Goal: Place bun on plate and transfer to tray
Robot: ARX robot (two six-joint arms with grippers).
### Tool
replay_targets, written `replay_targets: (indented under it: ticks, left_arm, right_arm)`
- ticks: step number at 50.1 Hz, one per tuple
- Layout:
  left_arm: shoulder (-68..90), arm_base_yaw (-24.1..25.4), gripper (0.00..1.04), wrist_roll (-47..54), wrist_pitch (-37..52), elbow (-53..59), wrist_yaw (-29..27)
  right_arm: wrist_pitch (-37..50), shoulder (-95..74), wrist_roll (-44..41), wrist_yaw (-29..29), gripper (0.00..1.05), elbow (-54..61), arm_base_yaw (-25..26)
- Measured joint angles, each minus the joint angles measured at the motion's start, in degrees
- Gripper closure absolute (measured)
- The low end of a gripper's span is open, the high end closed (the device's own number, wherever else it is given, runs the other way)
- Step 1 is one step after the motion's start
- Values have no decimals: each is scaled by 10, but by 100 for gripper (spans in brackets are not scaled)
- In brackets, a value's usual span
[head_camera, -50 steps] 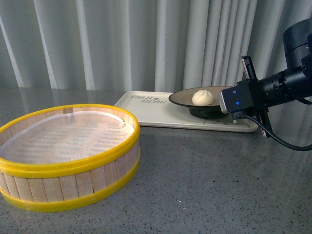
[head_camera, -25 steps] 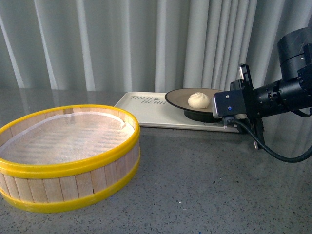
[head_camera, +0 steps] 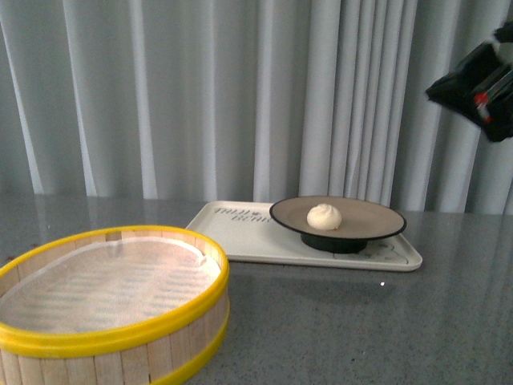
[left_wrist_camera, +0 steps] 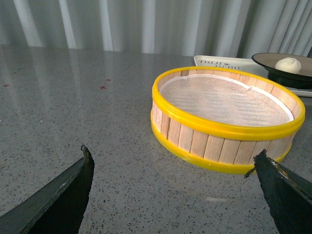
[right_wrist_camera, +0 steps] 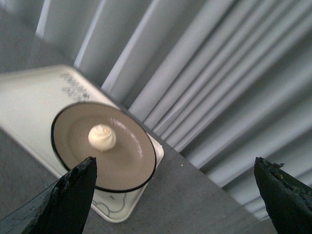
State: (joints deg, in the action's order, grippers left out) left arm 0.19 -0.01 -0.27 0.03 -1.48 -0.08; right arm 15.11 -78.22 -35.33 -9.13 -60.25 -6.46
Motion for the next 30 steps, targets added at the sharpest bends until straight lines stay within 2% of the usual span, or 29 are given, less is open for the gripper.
replay_targets:
  ticks: [3,6,9,14,21,25,27,30]
  left_arm:
    - [0,0,7,0,0,0,1]
    - [0,0,7,0,0,0,1]
    - [0,0,7,0,0,0,-1]
    - [0,0,7,0,0,0,0]
    - [0,0,7,0,0,0,0]
    - [0,0,7,0,0,0,0]
    - [0,0,7,0,0,0,1]
    - [0,0,7,0,0,0,0]
  right_arm:
    - [1,24,107,12,9,3,3]
    - [60,35,216,119,21,48,1]
    - [107,55,290,147,36,130,2]
    - [159,112,331,140,61,243,11]
    - [190,156,342,136,81,311,23]
    - [207,188,343,125,101,370,27]
    - [212,203,344,99,103,393,43]
    - [219,228,345,95,103,425,59]
